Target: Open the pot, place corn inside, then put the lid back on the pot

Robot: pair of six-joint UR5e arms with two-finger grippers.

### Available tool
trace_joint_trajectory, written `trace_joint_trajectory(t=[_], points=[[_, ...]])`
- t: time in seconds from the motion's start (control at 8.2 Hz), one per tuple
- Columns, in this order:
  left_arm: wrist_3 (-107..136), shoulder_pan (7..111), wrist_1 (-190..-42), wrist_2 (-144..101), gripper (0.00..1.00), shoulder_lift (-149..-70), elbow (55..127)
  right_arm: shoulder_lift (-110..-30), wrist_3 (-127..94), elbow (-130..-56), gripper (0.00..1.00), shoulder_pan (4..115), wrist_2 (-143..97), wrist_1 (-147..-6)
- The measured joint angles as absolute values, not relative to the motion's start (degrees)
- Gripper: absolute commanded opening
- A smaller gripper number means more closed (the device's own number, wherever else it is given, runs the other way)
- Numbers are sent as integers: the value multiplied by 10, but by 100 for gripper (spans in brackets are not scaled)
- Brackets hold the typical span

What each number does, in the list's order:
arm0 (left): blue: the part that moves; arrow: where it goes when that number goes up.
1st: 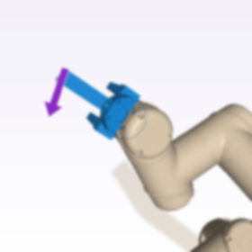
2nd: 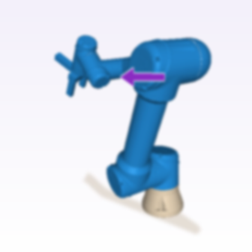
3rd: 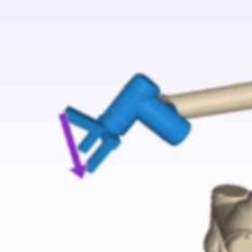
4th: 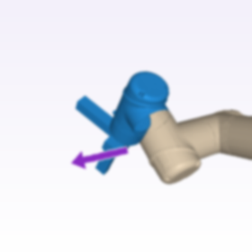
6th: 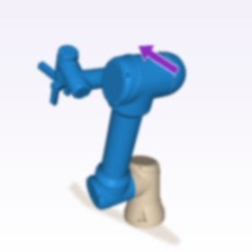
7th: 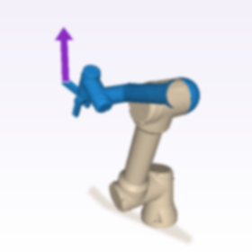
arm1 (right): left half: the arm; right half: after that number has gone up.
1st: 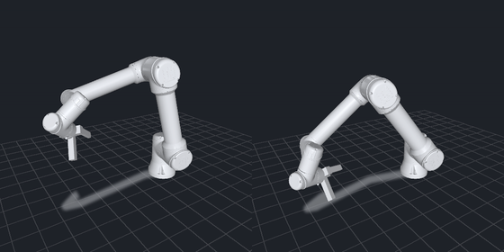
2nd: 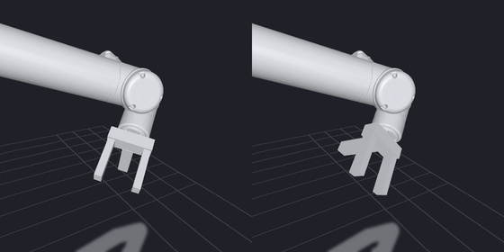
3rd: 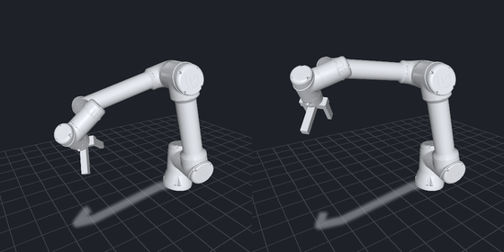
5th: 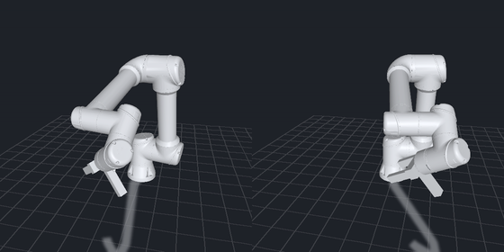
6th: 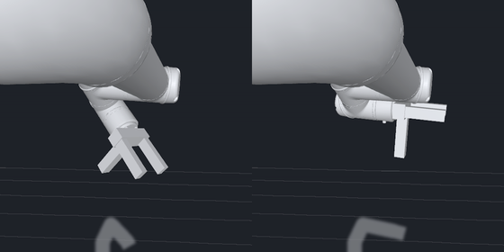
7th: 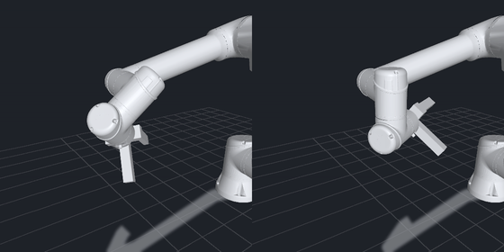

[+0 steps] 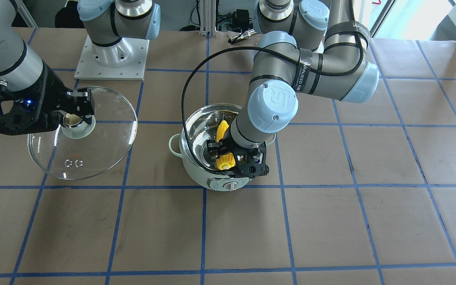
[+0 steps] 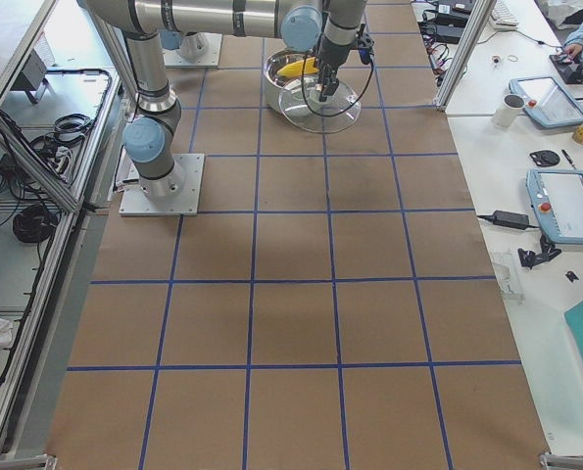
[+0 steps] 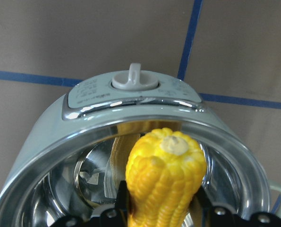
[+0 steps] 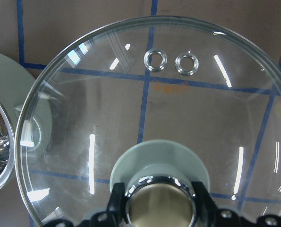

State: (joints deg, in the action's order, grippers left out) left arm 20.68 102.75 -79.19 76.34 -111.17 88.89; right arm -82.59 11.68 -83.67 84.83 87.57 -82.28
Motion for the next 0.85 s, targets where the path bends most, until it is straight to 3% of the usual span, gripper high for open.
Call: trace_joint_trajectory(t=[0.85], points=[[204, 995, -895, 782, 100, -1060, 862, -829, 96, -837, 0, 856, 874, -823]])
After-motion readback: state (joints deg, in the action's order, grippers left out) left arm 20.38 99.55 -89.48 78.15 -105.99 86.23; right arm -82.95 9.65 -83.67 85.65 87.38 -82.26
